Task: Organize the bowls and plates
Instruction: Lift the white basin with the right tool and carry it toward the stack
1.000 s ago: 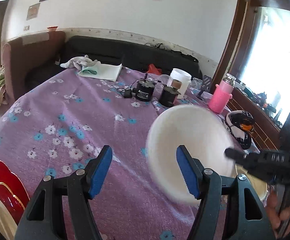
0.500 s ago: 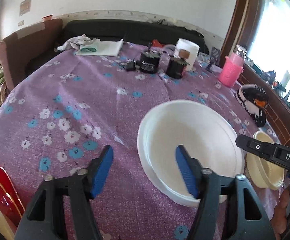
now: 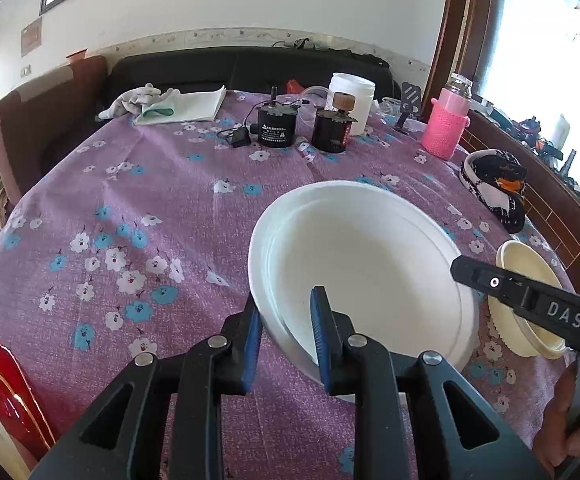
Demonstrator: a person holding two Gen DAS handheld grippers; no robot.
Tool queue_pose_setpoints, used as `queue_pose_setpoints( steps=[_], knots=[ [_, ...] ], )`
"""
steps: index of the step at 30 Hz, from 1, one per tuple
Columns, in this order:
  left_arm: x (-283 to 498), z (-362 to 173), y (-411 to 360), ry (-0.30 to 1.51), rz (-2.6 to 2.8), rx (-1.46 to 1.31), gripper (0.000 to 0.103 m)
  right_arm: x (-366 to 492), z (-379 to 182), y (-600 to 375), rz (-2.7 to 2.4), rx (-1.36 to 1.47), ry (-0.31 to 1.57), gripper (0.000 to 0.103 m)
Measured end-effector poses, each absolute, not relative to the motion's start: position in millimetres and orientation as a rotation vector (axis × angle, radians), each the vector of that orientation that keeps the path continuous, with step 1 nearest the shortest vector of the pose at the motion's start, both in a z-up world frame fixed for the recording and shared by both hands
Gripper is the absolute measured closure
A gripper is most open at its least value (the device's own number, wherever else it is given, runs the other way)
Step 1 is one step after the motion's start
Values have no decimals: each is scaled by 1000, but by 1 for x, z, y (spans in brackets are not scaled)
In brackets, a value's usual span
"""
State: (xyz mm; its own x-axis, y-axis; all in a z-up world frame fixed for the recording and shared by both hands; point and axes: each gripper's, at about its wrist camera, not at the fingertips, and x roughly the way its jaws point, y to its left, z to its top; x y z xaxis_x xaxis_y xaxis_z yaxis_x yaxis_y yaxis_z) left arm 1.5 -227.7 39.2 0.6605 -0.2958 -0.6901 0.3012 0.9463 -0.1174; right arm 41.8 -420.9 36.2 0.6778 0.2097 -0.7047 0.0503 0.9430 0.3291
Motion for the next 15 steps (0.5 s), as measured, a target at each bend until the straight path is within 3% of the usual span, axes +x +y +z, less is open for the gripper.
queue_pose_setpoints(
  steps=[15],
  knots=[
    [-4,44,-227,735,-333,6,82,34,44,-420,98,339,773,93]
  ],
)
